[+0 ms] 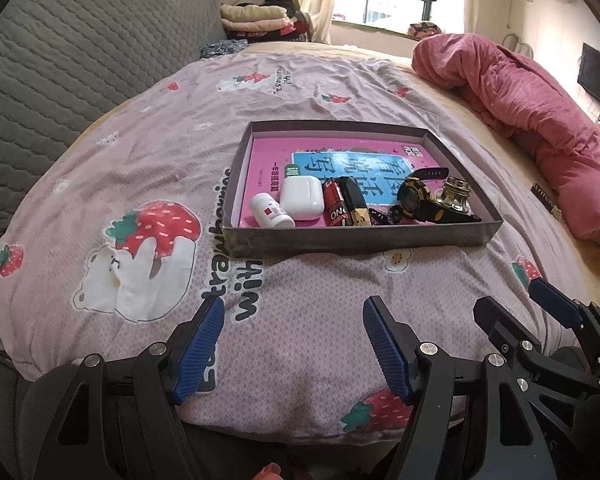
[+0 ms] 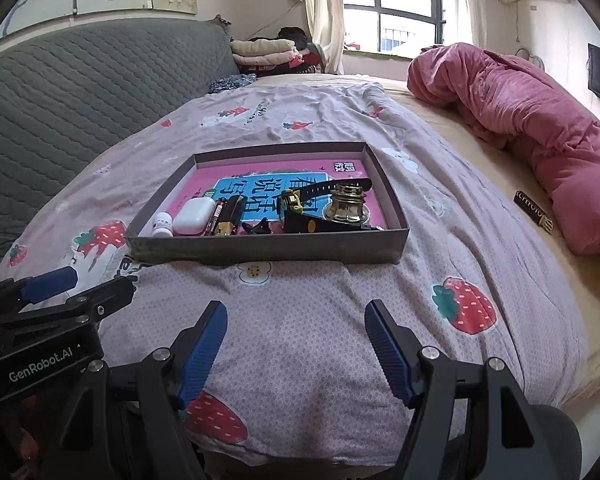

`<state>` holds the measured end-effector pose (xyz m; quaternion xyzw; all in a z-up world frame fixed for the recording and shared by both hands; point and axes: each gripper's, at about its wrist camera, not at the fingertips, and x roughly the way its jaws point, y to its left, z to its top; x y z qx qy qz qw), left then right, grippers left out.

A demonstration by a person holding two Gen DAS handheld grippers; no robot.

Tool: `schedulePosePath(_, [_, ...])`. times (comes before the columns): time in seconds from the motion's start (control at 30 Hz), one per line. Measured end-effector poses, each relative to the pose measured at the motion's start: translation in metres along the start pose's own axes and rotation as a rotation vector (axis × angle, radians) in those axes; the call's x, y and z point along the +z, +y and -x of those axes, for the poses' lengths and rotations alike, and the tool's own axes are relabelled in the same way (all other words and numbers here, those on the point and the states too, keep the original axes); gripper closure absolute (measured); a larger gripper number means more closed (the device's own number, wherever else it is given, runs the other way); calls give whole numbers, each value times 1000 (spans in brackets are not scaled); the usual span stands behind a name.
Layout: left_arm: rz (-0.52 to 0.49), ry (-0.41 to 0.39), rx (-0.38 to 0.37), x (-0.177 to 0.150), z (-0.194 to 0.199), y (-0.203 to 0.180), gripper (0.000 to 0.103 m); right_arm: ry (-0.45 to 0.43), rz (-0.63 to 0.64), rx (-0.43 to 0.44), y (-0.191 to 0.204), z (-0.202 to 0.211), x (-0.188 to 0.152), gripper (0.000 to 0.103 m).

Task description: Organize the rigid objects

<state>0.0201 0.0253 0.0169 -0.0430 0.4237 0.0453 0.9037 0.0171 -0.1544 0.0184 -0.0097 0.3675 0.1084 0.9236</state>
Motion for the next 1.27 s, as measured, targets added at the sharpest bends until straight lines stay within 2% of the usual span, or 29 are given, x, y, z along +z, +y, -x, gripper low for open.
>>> schedulePosePath(1.07, [-15, 8, 26, 1, -5, 1, 30, -9, 15, 3, 2, 1, 0, 32])
schedulePosePath(1.27, [-11, -18, 3, 3, -4, 3, 30, -7, -2, -1, -3, -3, 2, 32])
